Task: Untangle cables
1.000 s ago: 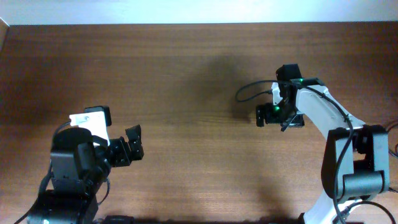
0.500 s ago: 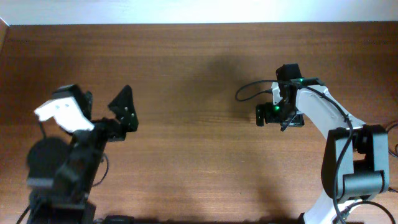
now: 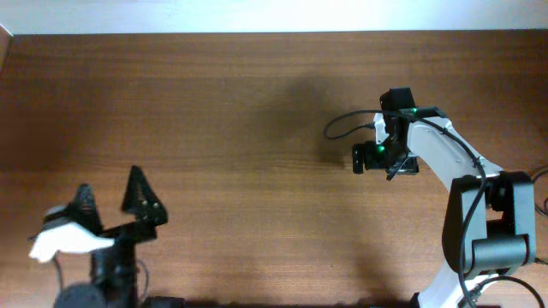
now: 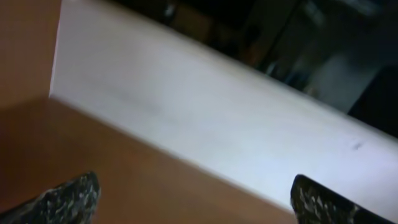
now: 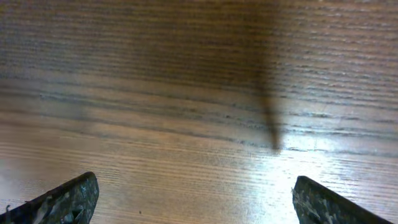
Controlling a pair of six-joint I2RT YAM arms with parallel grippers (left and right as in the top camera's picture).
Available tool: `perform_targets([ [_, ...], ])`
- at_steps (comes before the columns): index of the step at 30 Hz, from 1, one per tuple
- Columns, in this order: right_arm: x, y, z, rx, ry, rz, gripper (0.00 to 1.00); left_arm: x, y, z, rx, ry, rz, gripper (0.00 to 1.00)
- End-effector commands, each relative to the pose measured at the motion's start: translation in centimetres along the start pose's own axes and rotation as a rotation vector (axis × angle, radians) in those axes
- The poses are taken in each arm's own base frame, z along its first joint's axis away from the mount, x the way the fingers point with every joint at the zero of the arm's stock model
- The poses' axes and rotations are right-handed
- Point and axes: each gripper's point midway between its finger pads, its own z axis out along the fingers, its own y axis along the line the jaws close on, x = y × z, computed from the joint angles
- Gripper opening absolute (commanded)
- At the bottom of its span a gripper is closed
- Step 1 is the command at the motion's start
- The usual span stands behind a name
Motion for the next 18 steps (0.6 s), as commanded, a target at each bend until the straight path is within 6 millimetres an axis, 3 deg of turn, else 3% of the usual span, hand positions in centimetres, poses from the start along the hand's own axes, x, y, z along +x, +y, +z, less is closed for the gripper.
perform_targets([
  [1, 0.1, 0.1, 0.2, 0.009, 0.006, -0.013, 0.99, 4.9, 1.6, 3.0, -0.009, -0.008, -0.007, 0.99],
  [3, 0.1, 0.0, 0.2, 0.009, 0.006, -0.013, 0.99, 7.3, 1.9, 4.4, 0.038, -0.06, -0.023, 0.99],
  [7, 0.1, 0.0, 0.2, 0.009, 0.006, -0.013, 0.99, 9.5, 2.7, 4.8, 0.086, -0.154, -0.117, 0.99],
  [14, 0.1, 0.1, 0.2, 0.009, 0.006, -0.013, 0.99, 8.2, 2.6, 3.9, 0.103, -0.222, -0.122, 0.99],
  [18, 0.1, 0.1, 0.2, 0.009, 0.006, -0.013, 0.99, 6.2, 2.5, 2.5, 0.118, -0.307, -0.146, 0.99],
])
